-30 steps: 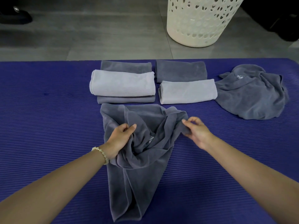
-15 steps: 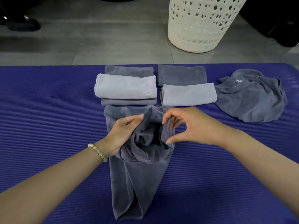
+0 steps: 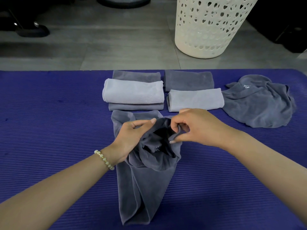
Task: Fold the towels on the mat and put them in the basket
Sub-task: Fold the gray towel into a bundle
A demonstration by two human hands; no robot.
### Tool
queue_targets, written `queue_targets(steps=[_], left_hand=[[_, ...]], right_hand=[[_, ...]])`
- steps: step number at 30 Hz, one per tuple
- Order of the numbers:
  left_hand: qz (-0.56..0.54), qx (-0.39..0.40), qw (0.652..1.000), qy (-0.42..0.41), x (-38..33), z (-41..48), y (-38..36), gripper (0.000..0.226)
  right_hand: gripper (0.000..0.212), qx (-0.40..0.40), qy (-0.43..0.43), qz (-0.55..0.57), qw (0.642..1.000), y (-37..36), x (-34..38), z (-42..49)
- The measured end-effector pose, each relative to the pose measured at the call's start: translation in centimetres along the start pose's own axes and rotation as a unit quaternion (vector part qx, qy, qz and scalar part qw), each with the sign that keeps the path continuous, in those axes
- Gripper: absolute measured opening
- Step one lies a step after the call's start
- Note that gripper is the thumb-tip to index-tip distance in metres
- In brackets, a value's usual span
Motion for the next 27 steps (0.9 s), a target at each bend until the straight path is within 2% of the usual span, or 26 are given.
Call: queue_targets(steps=[3,5,7,9,12,14,16,19,21,22,25,27], left_hand=[[0.001,0.009,1.000,0.019,0.1,-0.1,0.0,0.027],[-0.001,0.035,0.999,0.019,-0.1,-0.2,-0.6,0.026],[-0.013,0.050,0.999,0.010,-0.4,-0.3,-1.2,0.025],[-0.053,0.054,0.997,-0.002,-0.8,-0.4,-1.8,0.024],[-0.094,0.062,0.994,-0.009,-1.3,-0.4,-2.3,0.024],[-0.095,0.075,0.993,-0.015,-1.5,-0.5,-2.7,0.026],[-0.092,0.089,0.992,-0.019,-1.6,-0.5,-3.0,0.028],[-0.109,0.088,0.990,-0.016,-1.6,-0.5,-3.2,0.025],[-0.093,0.094,0.991,-0.017,-1.8,-0.5,-3.2,0.026],[-0.082,0.095,0.992,-0.020,-2.0,-0.5,-3.2,0.026],[-0.057,0.091,0.994,-0.030,-2.9,-0.7,-3.3,0.029],[-0.041,0.081,0.995,-0.032,-4.0,-0.9,-3.4,0.030]], right_hand=[[0.030,-0.033,0.053,-0.040,0.997,0.5,0.8,-0.4],[0.026,-0.042,0.059,0.055,0.996,0.9,0.6,-0.5],[0.021,-0.042,0.060,0.196,0.978,1.0,0.4,-0.3],[0.019,-0.074,0.071,0.307,0.946,0.7,0.3,0.0],[0.026,-0.138,0.062,0.478,0.865,-0.3,-0.6,0.4],[0.024,-0.158,0.051,0.538,0.827,-1.1,-1.0,0.6],[0.022,-0.168,0.042,0.560,0.810,-1.6,-1.4,0.9],[0.026,-0.169,0.033,0.575,0.799,-1.8,-1.9,1.1],[0.034,-0.158,0.028,0.568,0.808,-1.8,-1.9,1.0],[0.031,-0.153,0.027,0.561,0.813,-1.7,-1.9,1.0],[0.007,-0.158,0.022,0.546,0.823,-1.1,-1.7,0.7],[0.004,-0.166,0.019,0.532,0.830,-0.4,-1.5,0.2]])
Point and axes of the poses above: each hand's wrist, its own z-axis towards the middle knuckle, its own y-axis out of the back of the hand, x = y × z, the point moved 7 cm from there along z, towards the middle knuckle, and after that the axes turned 15 degrees about x, right-handed, at the moved point
